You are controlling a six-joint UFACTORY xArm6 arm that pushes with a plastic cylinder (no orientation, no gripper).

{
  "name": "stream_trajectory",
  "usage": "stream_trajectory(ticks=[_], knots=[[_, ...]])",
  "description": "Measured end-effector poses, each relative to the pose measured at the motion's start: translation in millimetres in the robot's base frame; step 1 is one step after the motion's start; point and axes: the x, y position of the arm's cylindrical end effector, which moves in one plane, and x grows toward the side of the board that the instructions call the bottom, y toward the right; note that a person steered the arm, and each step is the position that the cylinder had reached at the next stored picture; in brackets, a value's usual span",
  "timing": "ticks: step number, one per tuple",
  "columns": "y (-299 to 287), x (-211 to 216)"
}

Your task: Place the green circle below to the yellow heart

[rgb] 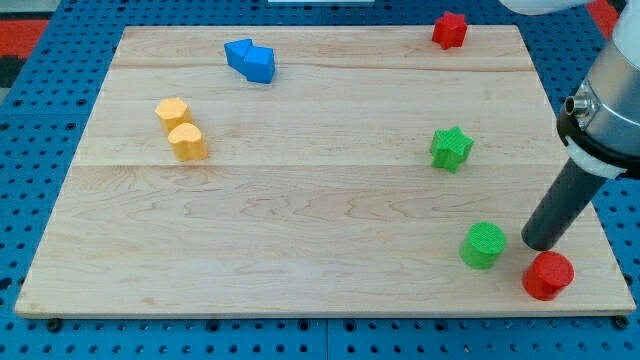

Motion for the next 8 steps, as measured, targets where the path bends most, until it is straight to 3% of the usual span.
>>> stream_trajectory(ticks=[2, 3, 4, 5, 6, 8], knots=[[-82.5, 5.0], [-52.8, 17.0], [-116.5, 30.4], [-175.9, 4.0], [-162.6, -32.6], [-206.7, -5.1]])
